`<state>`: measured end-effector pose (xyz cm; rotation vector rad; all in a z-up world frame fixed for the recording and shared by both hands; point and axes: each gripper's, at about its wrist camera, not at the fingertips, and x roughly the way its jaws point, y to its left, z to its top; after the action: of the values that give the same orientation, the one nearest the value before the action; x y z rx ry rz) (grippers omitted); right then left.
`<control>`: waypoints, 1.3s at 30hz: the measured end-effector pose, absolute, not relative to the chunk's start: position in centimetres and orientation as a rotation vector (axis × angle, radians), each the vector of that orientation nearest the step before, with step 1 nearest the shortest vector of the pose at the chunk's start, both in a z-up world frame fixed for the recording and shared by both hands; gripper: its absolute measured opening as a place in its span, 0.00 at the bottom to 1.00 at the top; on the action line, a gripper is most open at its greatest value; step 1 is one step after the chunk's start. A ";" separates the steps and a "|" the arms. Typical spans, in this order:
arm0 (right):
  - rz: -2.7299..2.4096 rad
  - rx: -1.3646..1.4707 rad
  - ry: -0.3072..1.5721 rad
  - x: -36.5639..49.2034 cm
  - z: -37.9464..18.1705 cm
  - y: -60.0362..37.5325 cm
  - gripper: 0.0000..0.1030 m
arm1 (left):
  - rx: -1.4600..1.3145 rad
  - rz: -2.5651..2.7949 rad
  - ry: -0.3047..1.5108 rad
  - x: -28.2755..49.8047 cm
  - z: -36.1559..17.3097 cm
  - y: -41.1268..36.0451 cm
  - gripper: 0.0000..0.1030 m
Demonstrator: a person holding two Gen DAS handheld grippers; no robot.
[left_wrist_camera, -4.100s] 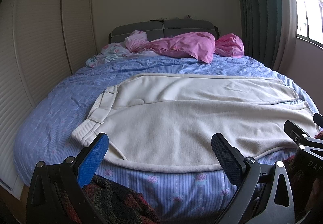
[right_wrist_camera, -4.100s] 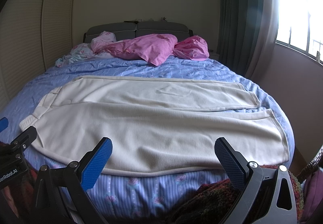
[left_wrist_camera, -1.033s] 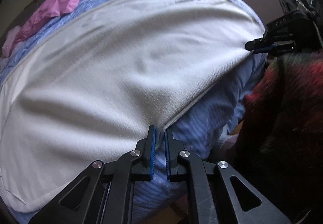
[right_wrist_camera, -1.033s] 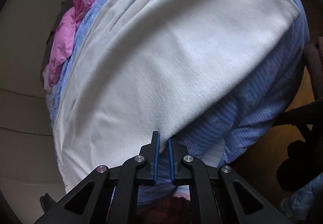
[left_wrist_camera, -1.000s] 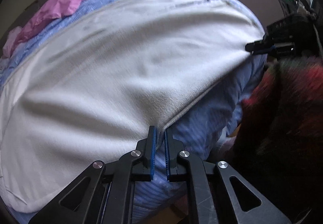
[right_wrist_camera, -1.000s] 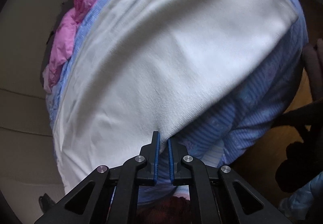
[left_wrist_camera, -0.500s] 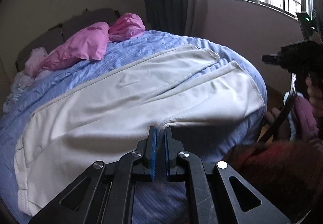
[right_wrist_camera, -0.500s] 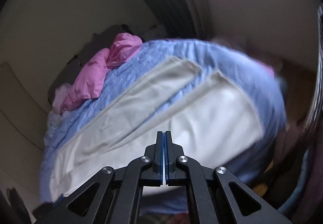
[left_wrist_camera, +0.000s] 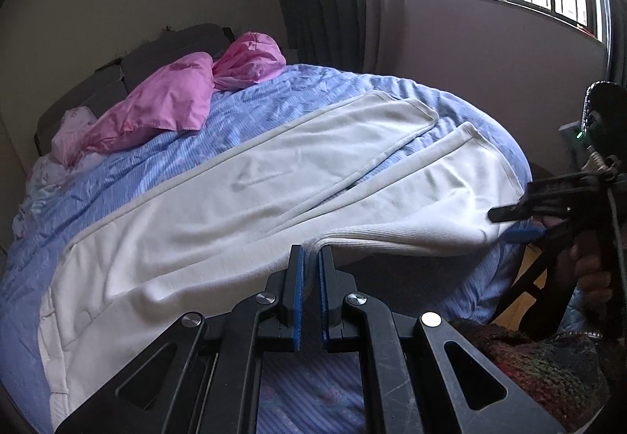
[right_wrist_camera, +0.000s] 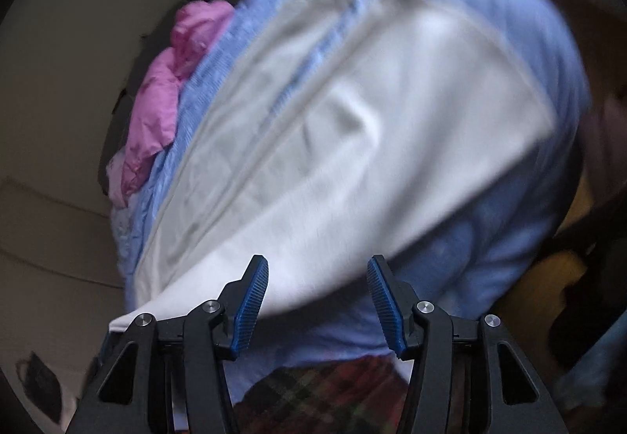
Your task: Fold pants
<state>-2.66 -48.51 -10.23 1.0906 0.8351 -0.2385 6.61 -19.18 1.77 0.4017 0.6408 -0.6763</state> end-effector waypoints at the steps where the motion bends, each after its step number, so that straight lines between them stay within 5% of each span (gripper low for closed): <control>1: -0.226 1.128 0.839 -2.6 -11.1 -48.2 0.53 | 0.399 -0.676 0.643 6.6 1.8 -19.1 0.08; 6: -0.205 1.273 0.817 -2.2 -13.8 -47.5 0.75 | 0.430 -0.663 0.623 6.3 2.0 -19.3 0.08; 14: -0.289 1.353 0.780 -1.7 -15.6 -48.7 0.73 | 0.515 -0.625 0.595 5.2 1.4 -20.4 0.08; 18: -0.387 1.144 0.743 -1.9 -13.7 -50.3 0.31 | 0.529 -0.616 0.605 5.2 1.0 -20.8 0.08; 21: -0.393 1.128 0.747 -2.4 -13.6 -50.8 0.12 | 0.523 -0.622 0.614 5.2 1.0 -20.7 0.08; 29: -0.487 0.863 0.616 -3.8 -3.8 -50.7 0.10 | 0.490 -0.580 0.565 7.8 4.5 -19.7 0.08; 39: -0.474 0.663 0.633 8.6 5.3 -52.9 0.10 | 0.490 -0.517 0.566 18.6 9.2 -22.3 0.08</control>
<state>8.57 -52.95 5.33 0.6627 0.6330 -0.4741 18.60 -22.30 9.20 0.4896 0.5658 -0.5171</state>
